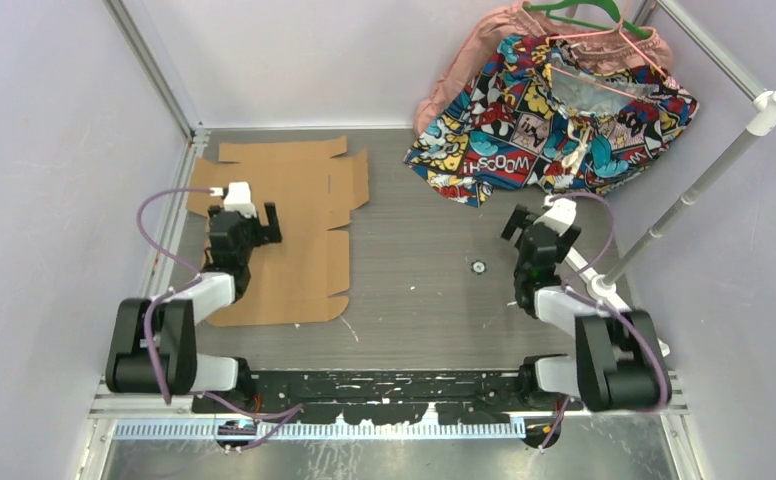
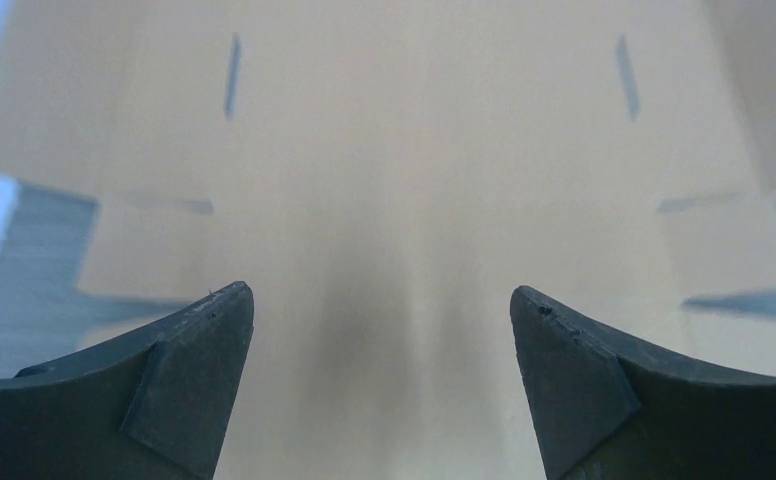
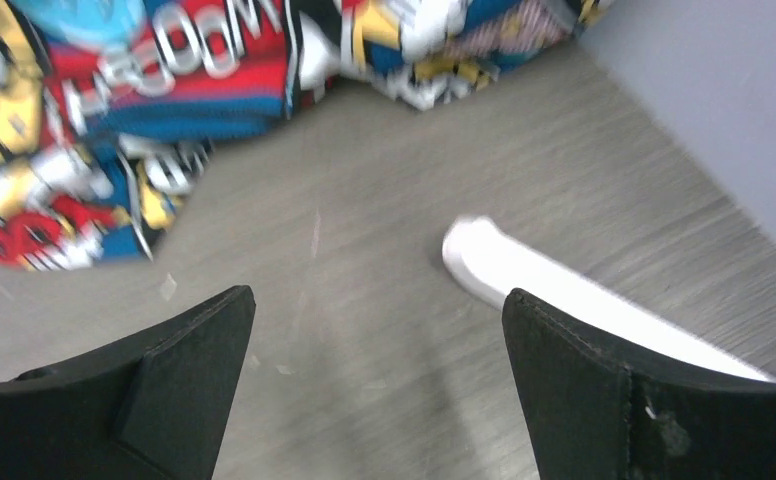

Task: Fold the paper box
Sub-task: Pick up the paper box from the center of the board.

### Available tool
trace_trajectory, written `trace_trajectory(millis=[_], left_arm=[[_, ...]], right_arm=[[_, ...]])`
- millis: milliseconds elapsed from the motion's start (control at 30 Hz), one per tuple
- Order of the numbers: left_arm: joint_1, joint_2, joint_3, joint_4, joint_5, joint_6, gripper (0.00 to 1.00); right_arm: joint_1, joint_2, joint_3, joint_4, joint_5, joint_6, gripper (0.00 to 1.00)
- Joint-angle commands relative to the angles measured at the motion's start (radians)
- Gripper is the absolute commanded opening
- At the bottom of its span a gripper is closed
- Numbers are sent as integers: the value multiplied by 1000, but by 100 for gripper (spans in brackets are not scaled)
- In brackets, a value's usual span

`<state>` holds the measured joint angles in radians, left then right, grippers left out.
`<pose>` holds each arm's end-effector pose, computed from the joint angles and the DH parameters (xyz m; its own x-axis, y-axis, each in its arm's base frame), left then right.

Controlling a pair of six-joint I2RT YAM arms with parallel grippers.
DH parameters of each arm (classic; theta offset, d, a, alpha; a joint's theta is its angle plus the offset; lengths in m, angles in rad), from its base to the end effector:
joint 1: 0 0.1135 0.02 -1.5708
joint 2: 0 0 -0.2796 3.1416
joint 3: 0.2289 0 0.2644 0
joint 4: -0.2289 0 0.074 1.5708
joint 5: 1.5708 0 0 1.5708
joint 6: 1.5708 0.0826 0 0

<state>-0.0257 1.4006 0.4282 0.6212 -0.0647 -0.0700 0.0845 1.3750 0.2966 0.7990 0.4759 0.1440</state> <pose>0.3142 -0.0027 0.1563 -0.3406 -0.0611 -0.9382 -0.0590 0.9973 -0.0435 0.2841 -0.0139 0.1486 -0.2197 0.1094 -0.9694 0.3995 0.9167 0.0129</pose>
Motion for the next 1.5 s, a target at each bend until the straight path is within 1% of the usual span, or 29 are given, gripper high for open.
trace_trajectory(millis=[0,67,167,200,233,267,300,333,367,400,433,467,500,533,600,633,700,733,767,800,833,933,1100,1200,1300,1367,1467], left_arm=[[4,-172,141,-213,2,-29,100],[3,-242,186,-283,20,-104,100],[3,-331,276,-417,50,-205,100],[3,-353,327,-497,86,-239,100],[3,-373,387,-627,118,-261,100],[3,-393,455,-743,156,-286,100],[3,-413,532,-870,194,-305,100],[3,-436,588,-950,224,-311,100],[4,-465,610,-971,250,-312,100],[4,-501,602,-965,244,-323,100],[3,-533,584,-974,156,-366,100],[3,-562,571,-1038,28,-465,100],[4,-578,563,-1084,-41,-531,100],[6,-581,571,-1100,-12,-515,100],[6,-550,580,-1096,131,-457,100],[5,-525,590,-1123,143,-459,100],[4,-470,602,-1176,118,-450,100],[4,-447,606,-1214,64,-459,100],[4,-427,607,-1241,-24,-471,100],[4,-410,605,-1264,-69,-474,100],[5,-396,599,-1267,-95,-469,100],[6,-366,577,-1246,-106,-461,100],[6,-307,595,-1282,-121,-461,100],[7,-291,597,-1285,-178,-452,100],[14,-289,596,-1279,-206,-432,100],[21,-299,585,-1251,-218,-414,100],[69,-315,566,-1221,-218,-414,100]], right_arm=[[5,-250,206,-466,47,128,100],[20,-291,280,-580,-14,155,100],[55,-349,389,-694,-119,222,100],[68,-366,445,-746,-180,251,100],[79,-380,504,-821,-243,294,100],[88,-399,569,-889,-348,331,100],[90,-404,602,-915,-514,322,100],[90,-403,603,-879,-635,314,100],[90,-392,591,-847,-673,355,100],[89,-377,576,-844,-635,445,100],[88,-348,566,-870,-580,556,100],[83,-302,575,-870,-641,587,100],[98,-243,624,-909,-721,564,100],[144,-176,697,-997,-748,540,100],[282,-62,825,-1147,-641,427,100],[353,-13,872,-1193,-580,384,100],[427,71,925,-1217,-549,378,100],[437,111,942,-1212,-562,395,100],[440,154,975,-1209,-579,406,100],[439,213,1004,-1207,-590,411,98],[440,257,1042,-1210,-592,407,92],[441,401,1188,-1264,-555,373,80],[442,592,1361,-1235,-527,333,79],[443,695,1449,-1211,-530,347,79],[446,780,1531,-1189,-558,353,79],[453,812,1565,-1174,-560,346,79],[458,844,1607,-1163,-562,337,80]])
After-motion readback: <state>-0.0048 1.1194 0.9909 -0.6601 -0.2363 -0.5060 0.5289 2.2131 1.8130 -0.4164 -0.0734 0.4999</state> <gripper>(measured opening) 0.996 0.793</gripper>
